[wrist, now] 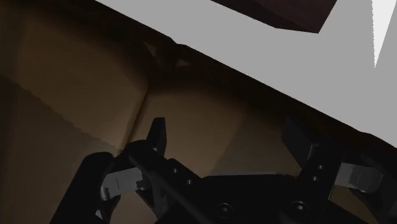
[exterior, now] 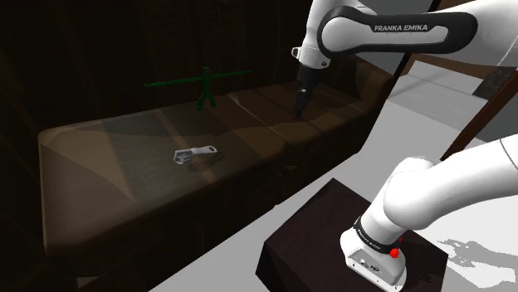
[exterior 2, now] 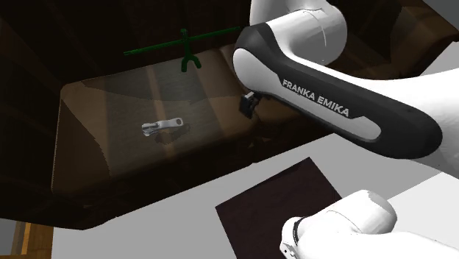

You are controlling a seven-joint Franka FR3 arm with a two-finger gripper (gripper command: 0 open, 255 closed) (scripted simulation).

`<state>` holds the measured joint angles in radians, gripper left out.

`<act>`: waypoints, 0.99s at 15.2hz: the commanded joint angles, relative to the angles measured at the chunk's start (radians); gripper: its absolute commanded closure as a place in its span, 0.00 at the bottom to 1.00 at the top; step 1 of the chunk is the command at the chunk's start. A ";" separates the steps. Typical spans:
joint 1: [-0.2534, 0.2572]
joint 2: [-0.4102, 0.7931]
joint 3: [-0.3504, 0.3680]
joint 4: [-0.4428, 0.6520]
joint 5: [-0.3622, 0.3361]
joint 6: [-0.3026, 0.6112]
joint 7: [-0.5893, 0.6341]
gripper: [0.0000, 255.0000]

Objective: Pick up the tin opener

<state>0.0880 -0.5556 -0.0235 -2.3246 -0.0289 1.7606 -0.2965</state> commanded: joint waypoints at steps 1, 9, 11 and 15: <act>0.022 0.064 -0.002 0.016 0.006 0.055 -0.047 0.00; 0.106 0.316 0.018 0.148 0.045 0.198 -0.214 0.00; 0.124 0.376 0.028 0.187 0.055 0.225 -0.254 0.00; 0.158 0.492 0.052 0.271 0.071 0.267 -0.332 0.00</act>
<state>0.2379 -0.0906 0.0232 -2.0731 0.0377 2.0182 -0.6056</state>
